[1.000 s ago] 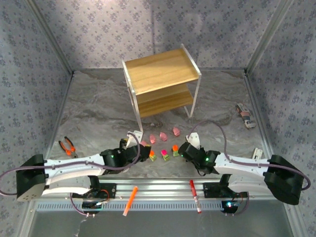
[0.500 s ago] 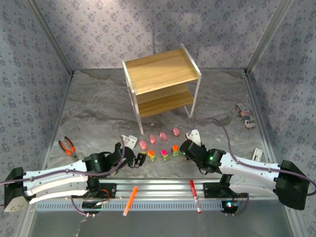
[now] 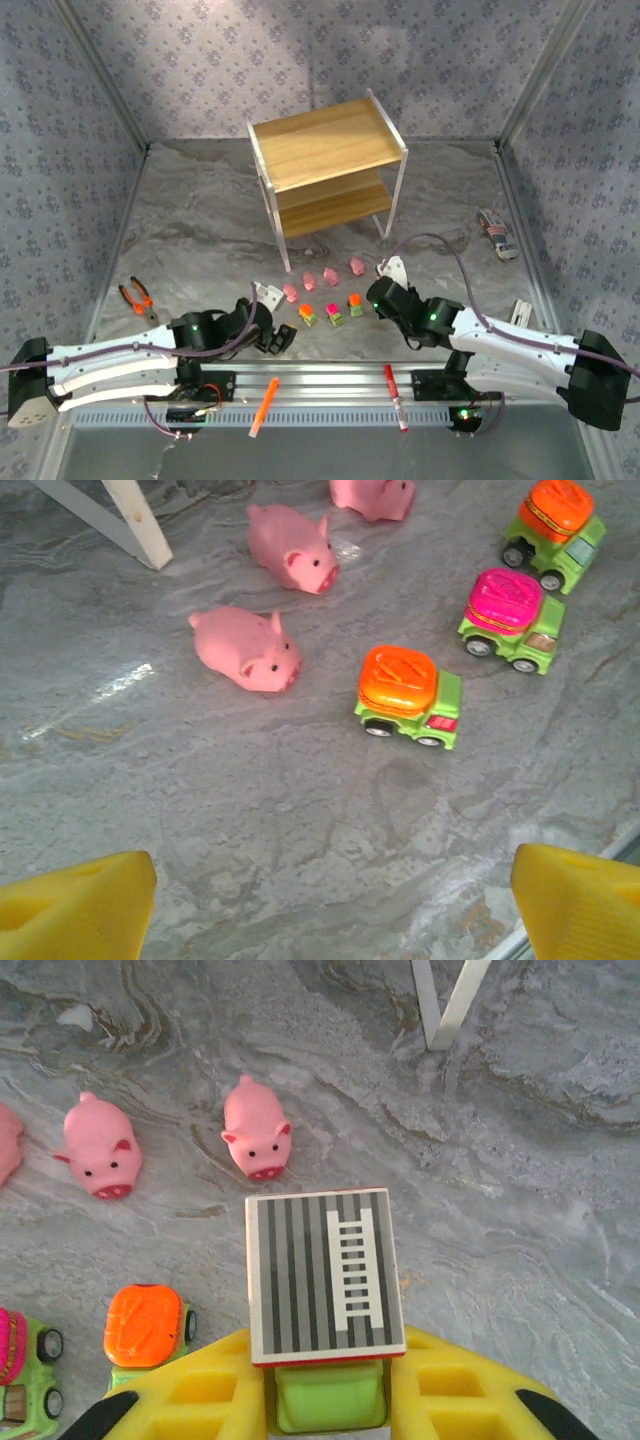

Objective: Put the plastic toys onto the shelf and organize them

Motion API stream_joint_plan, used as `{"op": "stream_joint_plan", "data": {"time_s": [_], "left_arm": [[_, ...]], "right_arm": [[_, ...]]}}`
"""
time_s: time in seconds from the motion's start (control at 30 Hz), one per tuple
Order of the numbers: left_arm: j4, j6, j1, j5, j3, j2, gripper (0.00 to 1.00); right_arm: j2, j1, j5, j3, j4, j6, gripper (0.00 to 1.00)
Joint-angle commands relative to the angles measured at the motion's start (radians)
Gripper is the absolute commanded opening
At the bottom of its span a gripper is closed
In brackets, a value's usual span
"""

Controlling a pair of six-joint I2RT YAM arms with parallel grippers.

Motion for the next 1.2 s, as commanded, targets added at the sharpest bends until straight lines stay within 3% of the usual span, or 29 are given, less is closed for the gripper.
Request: {"op": "stream_joint_plan", "data": {"time_s": [0.0, 0.37, 0.67, 1.17], "left_arm": [[0.005, 0.025, -0.022, 0.026, 0.024, 0.014, 0.92], [0.081, 0.081, -0.126, -0.006, -0.008, -0.027, 0.94], [0.101, 0.094, -0.133, -0.042, -0.056, -0.144, 0.98], [0.075, 0.074, -0.141, -0.109, -0.052, -0.157, 0.99]], "right_arm": [[-0.024, -0.007, 0.006, 0.053, -0.042, -0.041, 0.19], [-0.038, -0.052, -0.032, 0.130, -0.050, -0.114, 0.19], [0.000, -0.110, -0.095, 0.194, -0.026, -0.172, 0.19], [0.107, -0.232, -0.222, 0.295, 0.060, -0.293, 0.18]]}}
